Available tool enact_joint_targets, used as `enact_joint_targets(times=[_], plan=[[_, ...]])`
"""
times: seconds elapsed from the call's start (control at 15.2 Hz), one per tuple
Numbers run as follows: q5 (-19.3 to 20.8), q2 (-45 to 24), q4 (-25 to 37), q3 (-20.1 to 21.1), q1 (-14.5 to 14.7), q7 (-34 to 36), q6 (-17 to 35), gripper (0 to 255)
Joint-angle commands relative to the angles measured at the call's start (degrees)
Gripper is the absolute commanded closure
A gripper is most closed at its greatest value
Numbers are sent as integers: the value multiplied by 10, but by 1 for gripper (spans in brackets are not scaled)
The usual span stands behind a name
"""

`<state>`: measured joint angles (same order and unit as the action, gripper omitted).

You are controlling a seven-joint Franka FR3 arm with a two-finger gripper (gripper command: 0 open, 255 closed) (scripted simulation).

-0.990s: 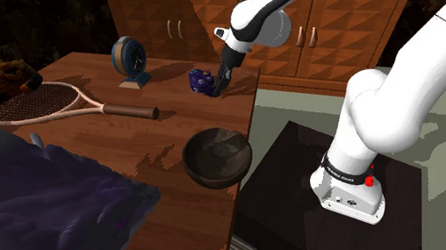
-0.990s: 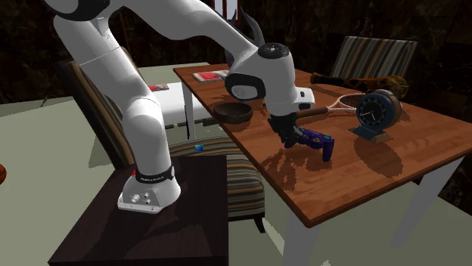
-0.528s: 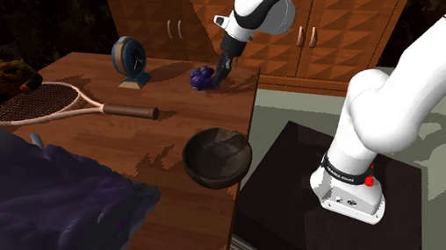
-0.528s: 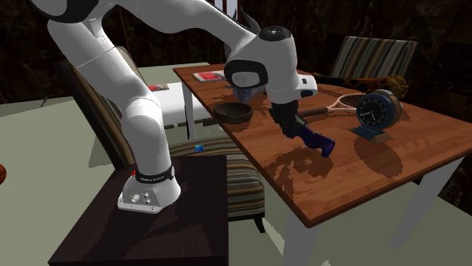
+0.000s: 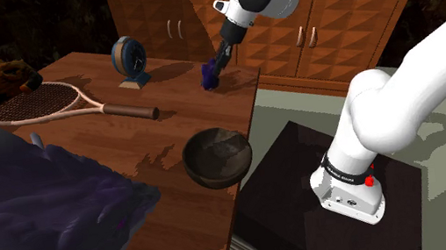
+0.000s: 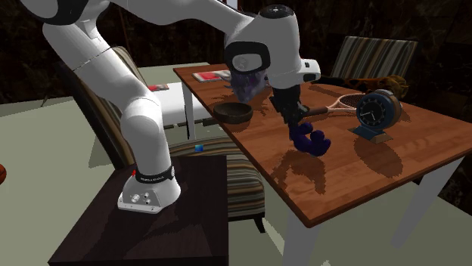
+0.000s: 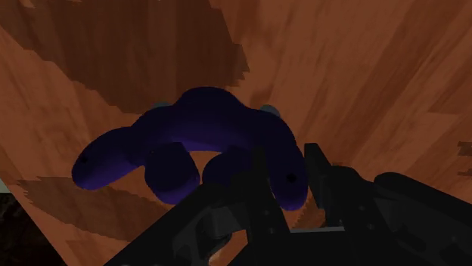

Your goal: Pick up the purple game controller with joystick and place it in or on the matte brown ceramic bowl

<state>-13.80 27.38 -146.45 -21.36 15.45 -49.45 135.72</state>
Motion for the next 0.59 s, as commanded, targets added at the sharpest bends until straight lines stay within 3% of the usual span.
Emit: enact_joint_targets(times=[0.0, 0.4, 0.53], plan=[[5, 6, 10, 4, -3, 7, -15, 255], [16, 21, 42, 13, -9, 27, -60, 255], [22, 58, 8, 38, -13, 55, -57, 255]])
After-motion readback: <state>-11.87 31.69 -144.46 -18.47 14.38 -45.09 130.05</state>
